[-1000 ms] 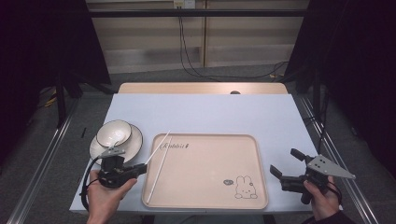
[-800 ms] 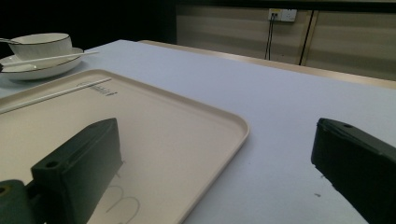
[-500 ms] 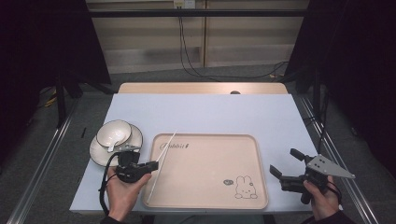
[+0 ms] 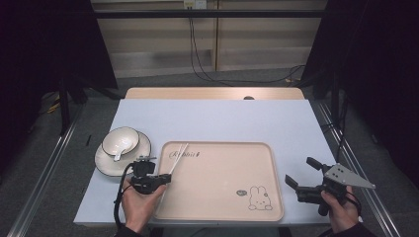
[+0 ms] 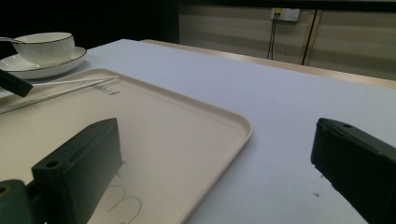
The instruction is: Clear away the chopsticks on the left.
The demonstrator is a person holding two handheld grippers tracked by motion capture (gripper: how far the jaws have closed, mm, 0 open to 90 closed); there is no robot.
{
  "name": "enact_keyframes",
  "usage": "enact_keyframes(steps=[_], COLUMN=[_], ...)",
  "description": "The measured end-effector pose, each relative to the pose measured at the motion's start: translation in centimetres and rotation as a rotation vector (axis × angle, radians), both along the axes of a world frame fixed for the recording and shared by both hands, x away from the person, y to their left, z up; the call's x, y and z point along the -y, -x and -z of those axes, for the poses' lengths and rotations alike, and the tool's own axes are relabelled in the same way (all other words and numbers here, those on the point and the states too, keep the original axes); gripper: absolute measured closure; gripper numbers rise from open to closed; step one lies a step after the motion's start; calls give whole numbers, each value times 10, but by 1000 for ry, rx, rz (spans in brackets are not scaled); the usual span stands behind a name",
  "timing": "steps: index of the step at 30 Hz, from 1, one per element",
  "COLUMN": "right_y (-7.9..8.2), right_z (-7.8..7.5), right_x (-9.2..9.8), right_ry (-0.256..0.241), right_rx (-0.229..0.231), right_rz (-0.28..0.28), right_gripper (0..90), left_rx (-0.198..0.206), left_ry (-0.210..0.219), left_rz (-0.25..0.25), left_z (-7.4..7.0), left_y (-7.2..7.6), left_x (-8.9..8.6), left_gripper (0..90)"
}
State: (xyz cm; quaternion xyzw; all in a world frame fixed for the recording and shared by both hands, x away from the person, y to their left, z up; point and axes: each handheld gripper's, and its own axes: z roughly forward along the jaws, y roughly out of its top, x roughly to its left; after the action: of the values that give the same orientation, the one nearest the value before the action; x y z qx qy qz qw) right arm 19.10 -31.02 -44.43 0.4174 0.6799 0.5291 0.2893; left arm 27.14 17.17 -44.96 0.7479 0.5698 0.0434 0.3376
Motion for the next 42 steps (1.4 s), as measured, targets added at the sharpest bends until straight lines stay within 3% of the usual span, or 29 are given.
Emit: enact_keyframes(steps=[3, 7, 12, 20, 22, 25, 31, 33, 34, 37, 38, 40, 41, 42], right_y=[0, 0, 0, 0, 0, 0, 0, 0, 0, 0, 0, 0, 0, 0], right_z=[0, 0, 0, 0, 0, 0, 0, 0, 0, 0, 0, 0, 0, 0], right_x=[0, 0, 0, 0, 0, 0, 0, 0, 0, 0, 0, 0, 0, 0], right_ry=[-6, 0, 5, 7, 8, 7, 6, 5, 6, 4, 1, 1, 0, 0], right_rx=[-2, 0, -2, 2, -2, -4, -2, -5, -1, -2, 0, 0, 0, 0], right_rz=[2, -1, -10, -16, -13, -13, -14, -12, -17, -16, -14, -15, -14, -15], right_gripper=[14, 18, 20, 20, 20, 20, 20, 20, 20, 20, 20, 20, 20, 20], left_rx=[-15, -26, -46, -39, -32, -36, -13, -5, 30, 54, 119, 141, 194, 213], left_ry=[-12, 8, -16, 12, -4, 5, 14, 18, 46, 63, 75, 77, 110, 120], left_rz=[8, -13, 19, 16, 26, 29, 83, 87, 104, 114, 161, 170, 191, 201], left_z=[4, 7, 11, 13, 12, 12, 12, 10, 7, 4, -2, -5, -10, -12], left_y=[-1, -2, -4, -3, -3, -3, -2, -2, -2, -1, 1, 2, 6, 7], left_x=[1, 4, 7, 7, 7, 7, 9, 9, 8, 7, 7, 7, 5, 4], left_gripper=[844, 841, 839, 801, 791, 789, 693, 620, 595, 492, 443, 420, 319, 298])
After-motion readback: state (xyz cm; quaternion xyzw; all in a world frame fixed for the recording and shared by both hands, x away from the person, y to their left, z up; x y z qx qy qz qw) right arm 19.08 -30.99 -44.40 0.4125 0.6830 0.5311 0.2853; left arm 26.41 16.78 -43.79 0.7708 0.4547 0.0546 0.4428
